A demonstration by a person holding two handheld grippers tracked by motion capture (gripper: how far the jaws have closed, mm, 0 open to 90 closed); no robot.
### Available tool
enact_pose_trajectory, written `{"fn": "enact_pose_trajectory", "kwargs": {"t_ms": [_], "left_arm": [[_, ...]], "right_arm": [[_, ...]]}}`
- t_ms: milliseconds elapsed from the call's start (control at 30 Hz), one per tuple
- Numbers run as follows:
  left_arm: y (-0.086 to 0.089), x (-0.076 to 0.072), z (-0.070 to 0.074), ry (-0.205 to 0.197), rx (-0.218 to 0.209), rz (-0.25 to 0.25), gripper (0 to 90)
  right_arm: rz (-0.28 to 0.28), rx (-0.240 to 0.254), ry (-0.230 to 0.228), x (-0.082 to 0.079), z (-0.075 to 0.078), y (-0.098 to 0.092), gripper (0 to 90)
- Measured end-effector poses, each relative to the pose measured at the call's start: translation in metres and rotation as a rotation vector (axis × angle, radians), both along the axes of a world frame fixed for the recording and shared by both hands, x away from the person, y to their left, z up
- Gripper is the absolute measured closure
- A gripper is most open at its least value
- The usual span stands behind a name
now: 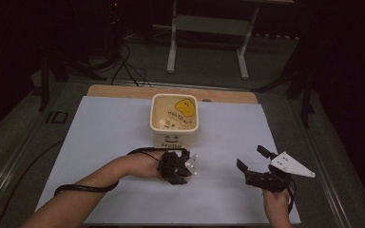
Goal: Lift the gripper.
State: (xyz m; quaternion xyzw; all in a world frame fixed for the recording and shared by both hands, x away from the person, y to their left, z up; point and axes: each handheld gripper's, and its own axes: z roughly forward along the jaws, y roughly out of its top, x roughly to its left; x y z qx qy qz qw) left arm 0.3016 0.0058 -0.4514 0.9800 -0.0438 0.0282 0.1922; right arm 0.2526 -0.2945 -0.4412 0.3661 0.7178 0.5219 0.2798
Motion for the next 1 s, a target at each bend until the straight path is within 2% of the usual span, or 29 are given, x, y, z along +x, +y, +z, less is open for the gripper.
{"fn": "enact_pose_trajectory", "kwargs": {"t_ms": [167, 333, 533, 633, 667, 733, 767, 867, 933, 967, 1000], "left_arm": [[-0.002, 0.002, -0.004, -0.003, 0.008, -0.006, 83.7], [-0.001, 0.002, -0.004, -0.012, -0.004, -0.001, 84.4], [0.001, 0.003, -0.003, -0.064, -0.018, -0.040, 86.2], [0.003, 0.004, -0.002, -0.073, -0.022, -0.049, 86.8], [0.004, 0.004, -0.001, -0.056, -0.022, -0.048, 87.0], [0.006, 0.004, 0.002, -0.053, -0.022, -0.050, 87.1], [0.007, 0.004, 0.003, -0.033, -0.019, -0.052, 87.4], [0.010, 0.003, 0.010, -0.015, -0.026, -0.052, 87.5], [0.012, 0.003, 0.012, -0.024, -0.025, -0.050, 87.7], [0.015, 0.003, 0.018, 0.004, -0.026, -0.037, 87.8], [0.015, 0.003, 0.018, 0.004, -0.026, -0.037, 87.7]], "right_arm": [[0.003, -0.001, 0.000, 0.000, 0.000, 0.000, 10.2], [0.004, -0.003, 0.003, 0.000, -0.001, 0.001, 10.2], [0.005, -0.001, 0.006, 0.000, -0.001, 0.001, 10.2], [0.005, -0.003, 0.003, 0.001, -0.001, 0.001, 10.2], [0.005, -0.003, 0.002, 0.000, -0.001, 0.001, 10.2], [0.004, -0.001, 0.004, 0.000, -0.001, 0.001, 10.2], [0.003, -0.002, 0.005, 0.000, -0.001, 0.001, 10.2], [0.004, -0.002, 0.003, 0.001, -0.001, 0.001, 10.2], [0.004, -0.003, 0.003, 0.001, -0.001, 0.001, 10.2], [0.004, 0.000, 0.005, 0.001, -0.001, 0.001, 10.2], [0.004, -0.001, 0.005, 0.001, -0.001, 0.001, 10.2]]}}
